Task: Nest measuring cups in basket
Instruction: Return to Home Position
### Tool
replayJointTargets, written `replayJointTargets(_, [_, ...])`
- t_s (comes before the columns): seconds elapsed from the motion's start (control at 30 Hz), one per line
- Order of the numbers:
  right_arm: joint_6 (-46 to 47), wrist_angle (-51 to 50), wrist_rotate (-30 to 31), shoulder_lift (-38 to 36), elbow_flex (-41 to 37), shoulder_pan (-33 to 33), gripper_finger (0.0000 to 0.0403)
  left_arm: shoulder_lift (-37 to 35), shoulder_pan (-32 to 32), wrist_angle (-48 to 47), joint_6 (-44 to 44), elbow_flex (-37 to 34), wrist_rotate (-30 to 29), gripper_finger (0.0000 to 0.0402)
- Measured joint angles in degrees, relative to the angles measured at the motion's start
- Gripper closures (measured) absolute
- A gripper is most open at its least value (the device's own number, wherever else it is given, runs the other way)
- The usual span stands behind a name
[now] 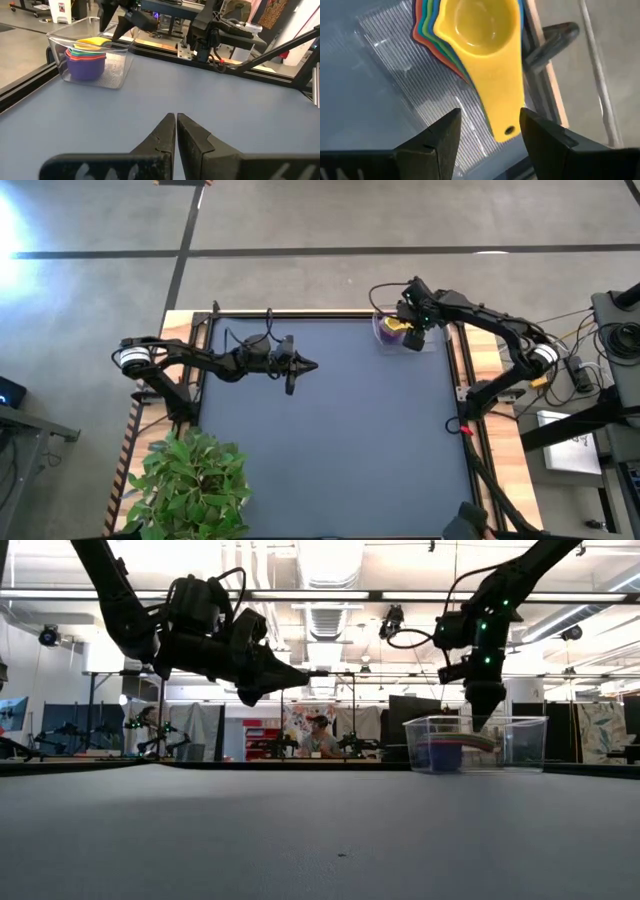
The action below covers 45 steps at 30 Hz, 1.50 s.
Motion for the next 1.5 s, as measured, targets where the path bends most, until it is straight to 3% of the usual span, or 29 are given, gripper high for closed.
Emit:
replayJointTargets(0.23, [6.7,-0.6,-1.0,-6.4,0.7,0.0,0.0214,0.0,0.0,-0.2,0.0,0.0,0.0,0.0402])
replayJointTargets(0.47, [15.3,5.4,-19.4,-17.7,-0.4,0.3,0.0247,-0.1,0.0,-0.4,-0.8,0.0,1.6,0.0402])
replayJointTargets(0.57, [18.7,10.4,-23.8,-23.6,-3.0,1.7,0.0273,-1.3,0.0,-0.2,-0.9,-0.1,2.7,0.0402])
replayJointTargets(0.8, [24.9,29.9,-24.3,-37.6,-16.4,9.0,0.0342,-7.4,0.0,-0.1,-2.1,-2.2,5.7,0.0402])
replayJointTargets(0.97, [27.2,41.0,-24.3,-44.2,-25.4,13.2,0.0365,-15.0,0.1,1.0,-2.9,-6.3,5.6,0.0402])
replayJointTargets(1.2, [27.7,48.2,-24.3,-49.5,-33.3,14.6,0.0368,-27.9,2.3,1.0,-3.3,-12.8,5.4,0.0402])
replayJointTargets(1.5, [26.9,47.1,-23.9,-59.9,-35.8,14.6,0.0368,-41.8,6.7,0.5,-6.9,-21.1,5.5,0.0402])
